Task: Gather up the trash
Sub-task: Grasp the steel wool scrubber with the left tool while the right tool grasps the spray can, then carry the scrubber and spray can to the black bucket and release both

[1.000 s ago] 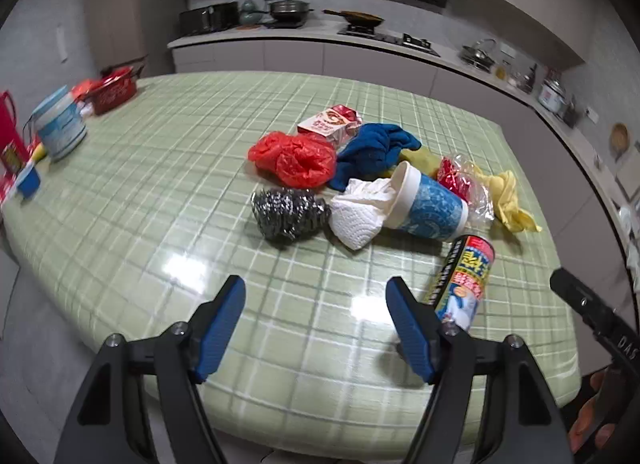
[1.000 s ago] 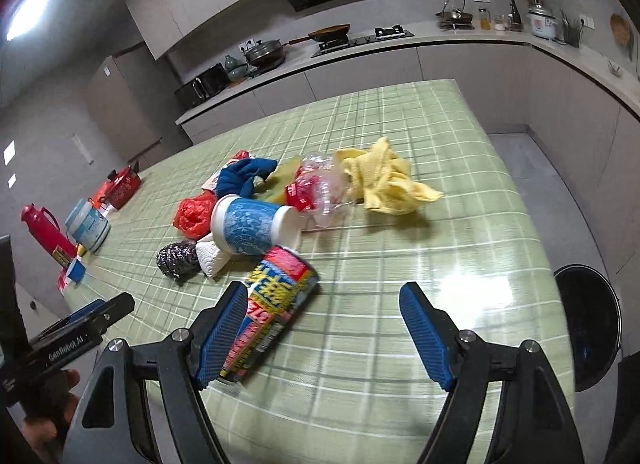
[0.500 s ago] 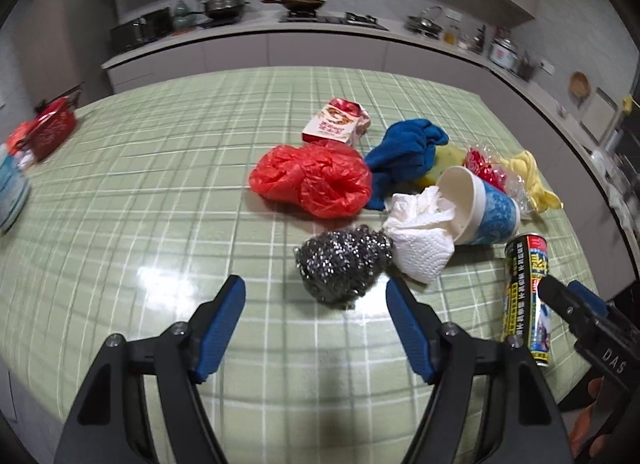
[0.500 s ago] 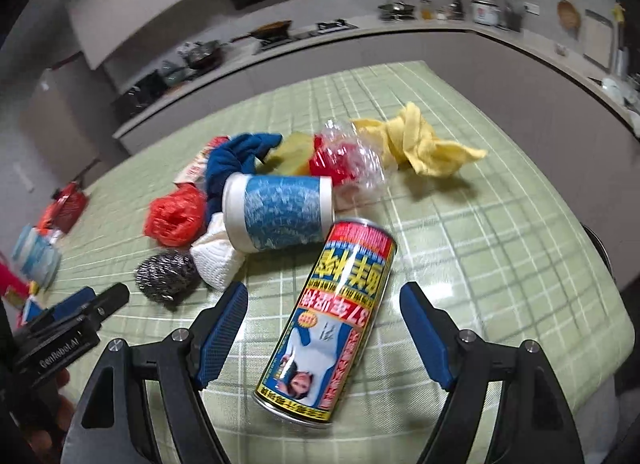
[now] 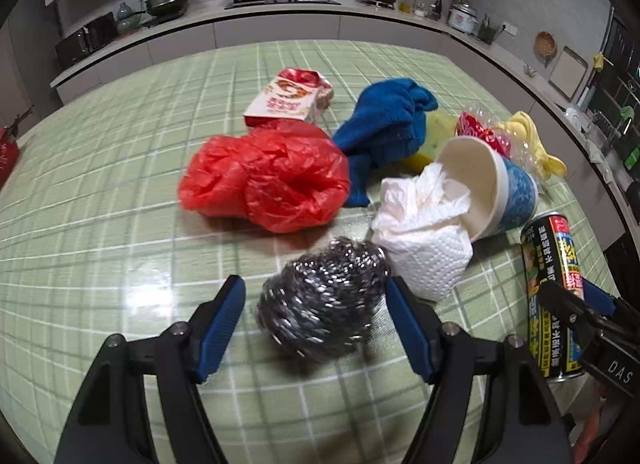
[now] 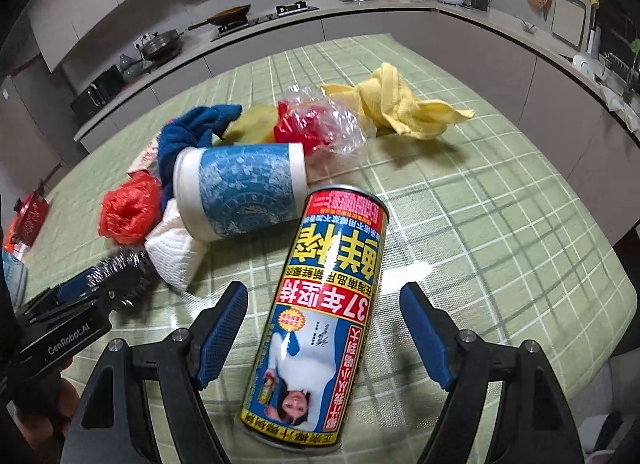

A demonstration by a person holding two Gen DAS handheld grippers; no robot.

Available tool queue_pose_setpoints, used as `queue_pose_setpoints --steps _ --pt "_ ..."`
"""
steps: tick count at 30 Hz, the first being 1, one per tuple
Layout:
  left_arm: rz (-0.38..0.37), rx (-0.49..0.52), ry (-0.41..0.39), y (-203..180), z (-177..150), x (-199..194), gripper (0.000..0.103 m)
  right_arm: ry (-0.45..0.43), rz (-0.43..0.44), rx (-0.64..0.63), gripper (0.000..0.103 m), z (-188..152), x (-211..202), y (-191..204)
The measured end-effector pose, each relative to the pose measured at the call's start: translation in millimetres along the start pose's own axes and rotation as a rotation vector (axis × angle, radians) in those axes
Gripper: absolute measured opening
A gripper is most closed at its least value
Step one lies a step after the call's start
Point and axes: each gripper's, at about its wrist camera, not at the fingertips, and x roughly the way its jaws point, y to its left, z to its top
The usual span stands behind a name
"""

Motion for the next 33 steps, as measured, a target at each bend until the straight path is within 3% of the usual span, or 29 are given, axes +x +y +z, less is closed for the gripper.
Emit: queue_pose_setpoints --steps 1,3,6,8,11,14,33 --pt "-0.015 -0.011 0.001 0.9 -1.5 1.5 0.070 0.005 0.000 0.002 0.080 0.0 2.0 -0.1" --pt "-0.037 -0.040 0.016 3.8 -5.3 2.5 0.049 0.022 0.014 0.012 0.080 -2.4 6.5 -1.5" --pt "-0.066 -0.076 0.014 4.9 -13.4 -2.1 0.046 0.037 0.034 0.023 0.080 -5.2 10.7 -3.4" --pt "-0.087 -0.094 0.023 4.4 -19.5 -6.9 0.045 0.036 0.051 0.029 0.077 -6.0 11.1 -5.7" --pt "-0.110 -0.120 0.034 1.9 -31.6 -15.8 0.045 0.045 0.077 0.033 0.062 -7.0 12.1 -9.7" --pt "-0.108 -0.118 0.037 -4.5 -43.1 -22.3 0.045 0.042 0.068 0.028 0.060 -7.2 11.9 -13.3" --pt "-0.067 -0.107 0.009 -27.2 -47.2 -32.9 0.045 0.045 0.049 -0.049 0.055 -9.3 3.9 -26.6"
